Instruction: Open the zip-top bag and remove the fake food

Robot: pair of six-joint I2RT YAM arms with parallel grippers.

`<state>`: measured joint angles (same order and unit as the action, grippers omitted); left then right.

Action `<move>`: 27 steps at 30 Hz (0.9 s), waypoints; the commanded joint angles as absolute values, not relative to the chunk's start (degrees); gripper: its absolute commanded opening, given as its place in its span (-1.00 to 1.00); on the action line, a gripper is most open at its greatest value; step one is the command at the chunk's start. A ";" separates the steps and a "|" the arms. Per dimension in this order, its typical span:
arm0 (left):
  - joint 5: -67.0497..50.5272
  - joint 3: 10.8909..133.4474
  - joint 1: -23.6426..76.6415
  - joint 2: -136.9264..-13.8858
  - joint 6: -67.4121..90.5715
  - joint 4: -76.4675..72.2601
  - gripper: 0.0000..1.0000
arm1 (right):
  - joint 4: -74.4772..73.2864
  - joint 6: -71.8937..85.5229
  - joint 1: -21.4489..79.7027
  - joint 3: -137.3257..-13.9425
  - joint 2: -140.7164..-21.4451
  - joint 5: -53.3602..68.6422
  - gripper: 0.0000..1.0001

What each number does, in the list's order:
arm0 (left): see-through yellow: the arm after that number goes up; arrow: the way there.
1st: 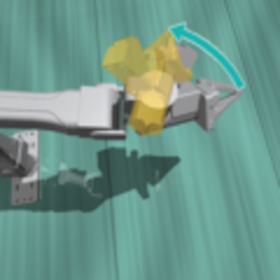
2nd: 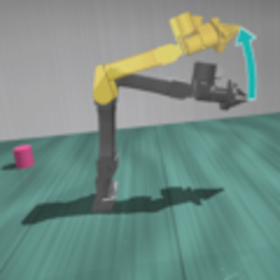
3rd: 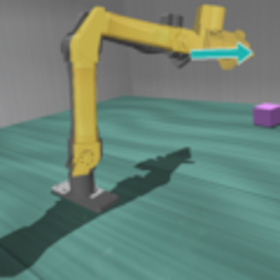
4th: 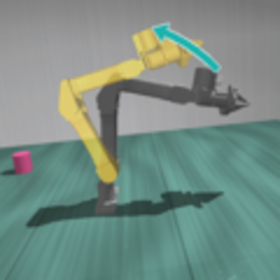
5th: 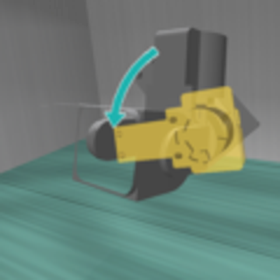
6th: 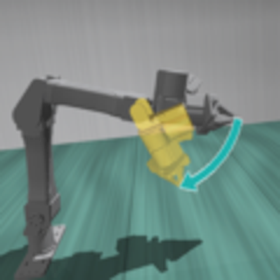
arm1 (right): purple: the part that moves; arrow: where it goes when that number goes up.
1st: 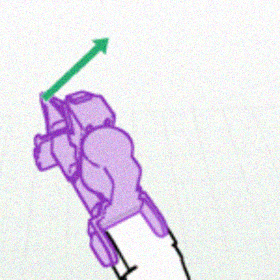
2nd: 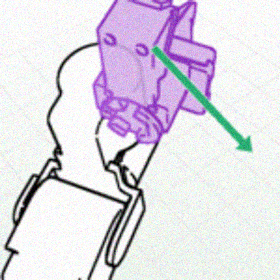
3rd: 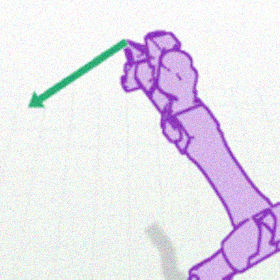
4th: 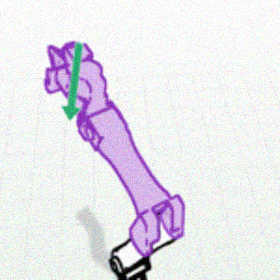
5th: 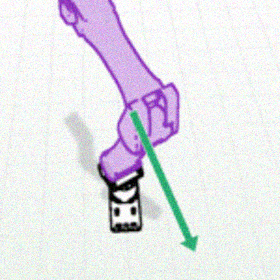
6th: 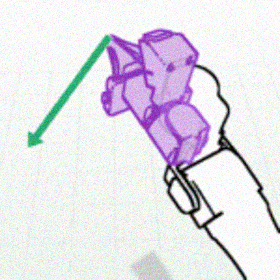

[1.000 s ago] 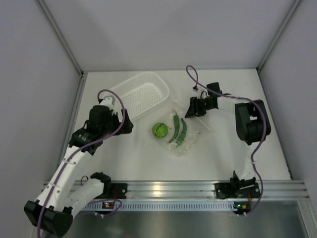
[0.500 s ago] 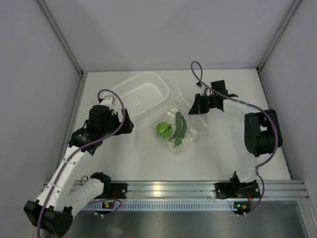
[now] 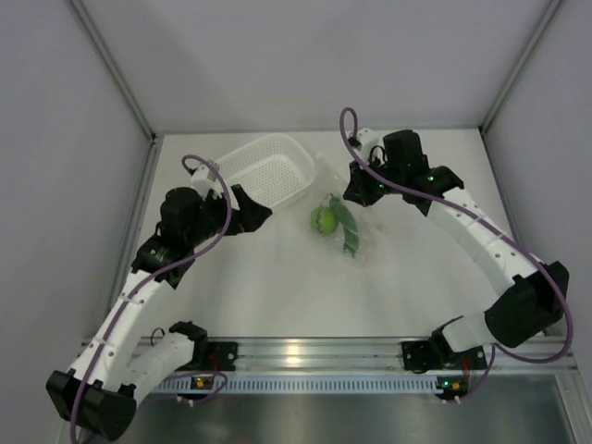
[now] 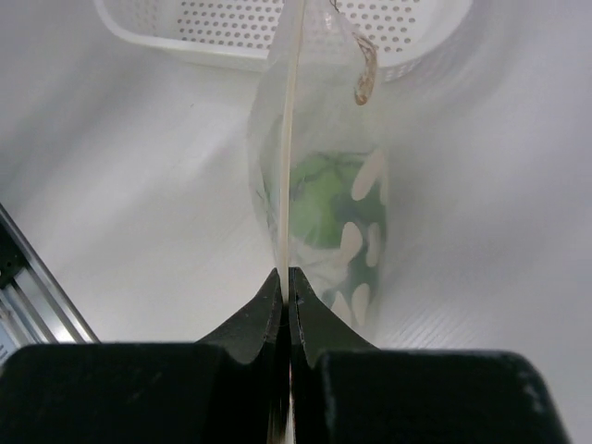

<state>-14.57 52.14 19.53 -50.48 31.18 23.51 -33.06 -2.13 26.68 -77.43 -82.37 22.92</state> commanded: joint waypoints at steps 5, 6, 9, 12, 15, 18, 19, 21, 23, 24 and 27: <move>-32.75 47.29 19.69 -51.50 29.19 -9.56 0.96 | -46.31 -5.19 34.00 -84.20 -72.35 11.44 -1.00; -35.31 47.20 19.69 -51.68 27.96 -11.32 0.96 | -47.71 -5.36 34.88 -84.20 -71.64 11.16 -1.00; -43.84 45.80 19.77 -51.86 21.63 -17.82 0.96 | -49.04 -5.54 37.96 -84.37 -68.47 9.15 -1.00; -46.75 42.55 20.13 -51.07 17.58 -26.35 0.96 | -50.27 -5.89 40.42 -84.72 -66.19 9.32 -1.00; -49.03 42.80 20.30 -52.38 15.39 -28.83 0.96 | -51.06 -6.68 42.36 -84.99 -64.61 10.02 -1.00; -52.72 44.99 20.74 -55.54 14.24 -28.74 0.96 | -50.89 -7.12 44.20 -84.46 -63.81 11.68 -1.00; -53.26 45.61 21.00 -57.37 14.15 -28.74 0.96 | -50.54 -7.55 44.64 -84.46 -63.63 12.73 -1.00; -55.97 47.45 22.14 -58.88 13.89 -28.74 0.96 | -50.28 -7.82 45.35 -84.55 -63.20 14.94 -1.00; -56.86 48.95 23.28 -60.72 13.45 -28.74 0.95 | -49.75 -8.17 46.32 -84.81 -62.84 16.08 -1.00; -56.87 49.39 24.68 -61.17 12.93 -28.74 0.95 | -49.75 -8.35 46.67 -84.90 -62.75 16.52 -1.00; -54.85 50.62 26.62 -61.96 11.78 -28.74 0.95 | -49.66 -8.87 47.11 -85.08 -62.05 16.35 -1.00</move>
<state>-52.99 47.11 24.73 -62.08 14.79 -23.57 -50.92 -7.44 45.84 -82.30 -64.34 14.59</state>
